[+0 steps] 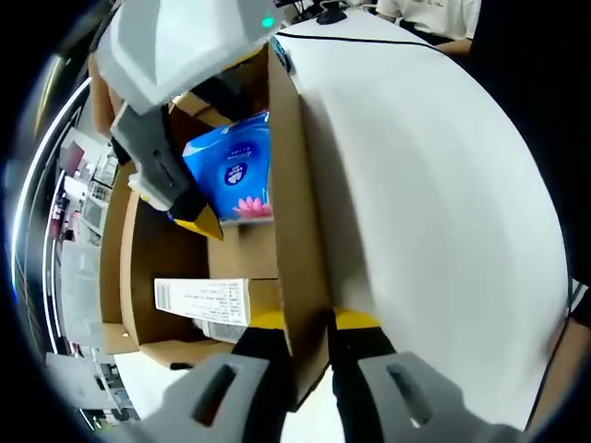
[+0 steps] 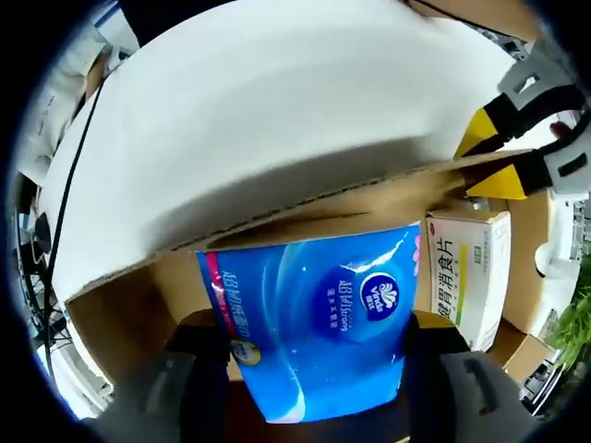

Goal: Operate the shoe box by opening the lid, removing the specified soft item, and placing it in the target area until the item is outside and the box remains undamaged.

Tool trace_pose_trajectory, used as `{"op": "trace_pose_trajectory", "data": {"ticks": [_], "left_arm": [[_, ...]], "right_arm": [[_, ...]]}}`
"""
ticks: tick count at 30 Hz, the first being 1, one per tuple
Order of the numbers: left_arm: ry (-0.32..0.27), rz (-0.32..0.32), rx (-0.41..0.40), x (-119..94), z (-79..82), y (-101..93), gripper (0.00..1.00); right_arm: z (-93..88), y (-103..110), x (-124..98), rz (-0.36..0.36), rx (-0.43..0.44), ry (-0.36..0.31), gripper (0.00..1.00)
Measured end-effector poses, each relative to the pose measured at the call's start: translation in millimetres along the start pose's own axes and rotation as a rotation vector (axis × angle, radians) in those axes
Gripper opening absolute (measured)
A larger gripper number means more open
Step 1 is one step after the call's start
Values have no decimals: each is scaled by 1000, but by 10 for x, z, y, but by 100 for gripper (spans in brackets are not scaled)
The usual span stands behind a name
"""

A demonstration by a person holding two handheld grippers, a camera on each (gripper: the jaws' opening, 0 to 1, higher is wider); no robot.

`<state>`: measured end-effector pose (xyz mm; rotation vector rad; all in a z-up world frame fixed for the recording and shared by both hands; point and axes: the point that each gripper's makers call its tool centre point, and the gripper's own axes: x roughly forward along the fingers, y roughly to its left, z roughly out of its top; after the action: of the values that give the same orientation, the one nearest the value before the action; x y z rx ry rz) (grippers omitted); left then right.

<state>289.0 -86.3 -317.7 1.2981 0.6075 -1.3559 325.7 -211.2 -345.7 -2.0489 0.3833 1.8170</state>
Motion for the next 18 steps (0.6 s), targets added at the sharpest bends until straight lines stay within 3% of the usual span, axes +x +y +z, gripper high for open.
{"op": "trace_pose_trajectory", "data": {"ticks": [13,18], "left_arm": [[-8,0,-1,0,-3,5,12],[-9,0,1,-1,-3,2,12]], "right_arm": [[-4,14,105,111,25,9,88],[-3,25,110,114,24,6,89]]}}
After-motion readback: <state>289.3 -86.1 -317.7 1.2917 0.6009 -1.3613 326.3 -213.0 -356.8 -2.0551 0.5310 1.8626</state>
